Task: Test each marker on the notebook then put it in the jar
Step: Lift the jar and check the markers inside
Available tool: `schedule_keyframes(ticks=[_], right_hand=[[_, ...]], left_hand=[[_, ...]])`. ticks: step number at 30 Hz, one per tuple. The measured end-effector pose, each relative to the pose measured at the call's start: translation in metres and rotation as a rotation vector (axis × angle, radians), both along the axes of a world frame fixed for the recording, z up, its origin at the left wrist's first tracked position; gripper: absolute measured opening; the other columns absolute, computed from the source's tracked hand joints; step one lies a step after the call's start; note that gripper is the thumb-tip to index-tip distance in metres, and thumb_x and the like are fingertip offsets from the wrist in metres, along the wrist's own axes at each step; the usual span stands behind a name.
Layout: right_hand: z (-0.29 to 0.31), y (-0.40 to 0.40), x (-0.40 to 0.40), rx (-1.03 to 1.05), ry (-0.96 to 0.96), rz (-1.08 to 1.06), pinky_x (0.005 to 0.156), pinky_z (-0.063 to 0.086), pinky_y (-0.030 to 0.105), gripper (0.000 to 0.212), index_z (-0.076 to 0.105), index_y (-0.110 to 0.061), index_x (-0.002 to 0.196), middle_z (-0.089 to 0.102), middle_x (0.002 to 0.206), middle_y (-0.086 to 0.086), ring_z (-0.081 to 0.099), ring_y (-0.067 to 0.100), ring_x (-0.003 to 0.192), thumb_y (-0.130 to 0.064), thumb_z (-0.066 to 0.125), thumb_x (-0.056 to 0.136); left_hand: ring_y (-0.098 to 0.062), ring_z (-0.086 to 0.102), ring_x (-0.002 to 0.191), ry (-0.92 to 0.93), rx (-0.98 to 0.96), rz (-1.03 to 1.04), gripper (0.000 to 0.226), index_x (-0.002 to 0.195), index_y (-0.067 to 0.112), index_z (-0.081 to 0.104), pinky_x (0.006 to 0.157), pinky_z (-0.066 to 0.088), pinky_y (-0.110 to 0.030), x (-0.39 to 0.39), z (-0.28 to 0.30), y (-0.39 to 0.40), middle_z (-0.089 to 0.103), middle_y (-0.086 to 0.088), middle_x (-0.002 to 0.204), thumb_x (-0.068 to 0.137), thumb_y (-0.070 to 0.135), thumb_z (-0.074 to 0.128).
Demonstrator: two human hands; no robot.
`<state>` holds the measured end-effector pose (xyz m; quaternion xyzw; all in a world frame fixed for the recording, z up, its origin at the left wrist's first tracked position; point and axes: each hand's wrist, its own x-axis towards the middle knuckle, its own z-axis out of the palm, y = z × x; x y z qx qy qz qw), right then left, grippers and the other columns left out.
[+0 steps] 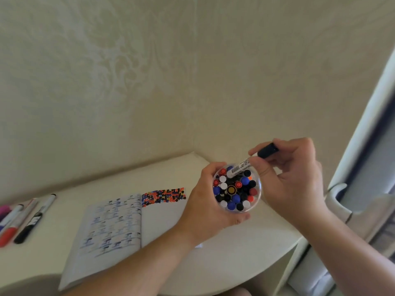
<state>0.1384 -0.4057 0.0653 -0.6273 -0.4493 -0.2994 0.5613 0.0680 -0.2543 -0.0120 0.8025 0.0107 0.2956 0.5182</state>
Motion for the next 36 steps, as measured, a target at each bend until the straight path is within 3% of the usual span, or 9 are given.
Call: schedule_keyframes(ticks=[3,7,10,12,16,22,28,32,36], right_hand=[[-0.008,-0.002,0.003,-0.068,0.013,-0.060,0.072,0.052,0.010,0.068,0.042,-0.062,0.105,0.072,0.101,-0.021,0.073,0.002,0.091,-0.006,0.078,0.089],[-0.014,-0.002,0.008,-0.120,-0.073,-0.149,0.064,0.049,0.010,0.048,0.048,-0.031,0.107,0.073,0.097,-0.013,0.071,0.008,0.085,-0.001,0.080,0.087],[-0.015,0.001,0.013,-0.189,-0.271,-0.196,0.060,0.057,0.030,0.046,0.050,-0.023,0.108,0.076,0.096,0.000,0.072,0.022,0.079,0.005,0.079,0.085],[-0.013,0.005,0.014,-0.219,-0.418,-0.170,0.057,0.056,0.040,0.038,0.051,-0.018,0.110,0.074,0.091,0.006,0.070,0.032,0.075,0.006,0.070,0.088],[0.001,0.015,0.008,-0.364,-0.607,-0.070,0.053,0.052,0.038,0.032,0.054,-0.018,0.113,0.068,0.081,0.009,0.063,0.035,0.068,-0.004,0.041,0.087],[0.000,0.015,0.005,-0.249,-0.091,-0.244,0.062,0.063,0.043,0.045,0.044,-0.031,0.103,0.075,0.091,0.000,0.076,0.026,0.076,-0.019,0.085,0.088],[0.007,0.012,0.010,-0.217,0.087,-0.128,0.076,0.052,0.007,0.046,0.048,-0.038,0.110,0.071,0.092,-0.023,0.072,-0.002,0.089,-0.012,0.081,0.090],[0.001,0.002,0.016,-0.150,0.148,-0.070,0.078,0.053,0.010,0.047,0.050,-0.039,0.103,0.076,0.092,-0.018,0.074,-0.002,0.089,-0.006,0.080,0.089],[-0.003,-0.001,0.017,-0.064,0.265,0.076,0.080,0.058,0.022,0.065,0.048,-0.061,0.095,0.077,0.099,-0.014,0.077,0.010,0.090,-0.003,0.077,0.091]], left_hand=[[-0.005,0.064,0.120,0.000,0.032,0.011,0.106,0.139,0.046,0.036,0.097,0.056,-0.025,0.001,0.001,-0.004,0.059,0.021,0.134,0.059,0.024,0.101],[-0.005,0.065,0.119,0.001,0.028,0.022,0.103,0.137,0.047,0.036,0.098,0.056,-0.028,0.002,0.002,-0.004,0.060,0.023,0.132,0.060,0.024,0.101],[-0.005,0.068,0.114,-0.012,0.000,0.033,0.098,0.132,0.048,0.038,0.094,0.057,-0.025,0.003,0.003,-0.002,0.064,0.022,0.125,0.062,0.020,0.100],[-0.004,0.066,0.116,-0.024,0.046,0.053,0.099,0.132,0.050,0.035,0.094,0.055,-0.022,0.005,0.004,-0.002,0.063,0.021,0.126,0.062,0.027,0.100],[-0.006,0.064,0.113,-0.044,0.085,0.078,0.096,0.132,0.051,0.035,0.090,0.057,-0.030,0.010,0.003,-0.007,0.060,0.020,0.123,0.060,0.032,0.097],[-0.012,0.066,0.118,-0.071,0.028,0.105,0.096,0.134,0.042,0.038,0.094,0.059,-0.034,0.013,0.001,-0.003,0.062,0.013,0.130,0.061,0.034,0.101],[-0.009,0.065,0.119,-0.026,0.010,0.068,0.102,0.135,0.051,0.036,0.097,0.058,-0.033,0.009,-0.005,0.000,0.060,0.018,0.134,0.060,0.029,0.101],[-0.006,0.054,0.132,0.043,0.090,0.031,0.114,0.141,0.061,0.023,0.106,0.052,-0.033,0.005,-0.006,0.010,0.045,0.021,0.146,0.061,0.033,0.099],[-0.004,0.041,0.141,0.061,0.227,0.050,0.119,0.134,0.076,0.010,0.113,0.046,-0.033,0.001,0.000,0.016,0.030,0.030,0.149,0.064,0.032,0.095]])
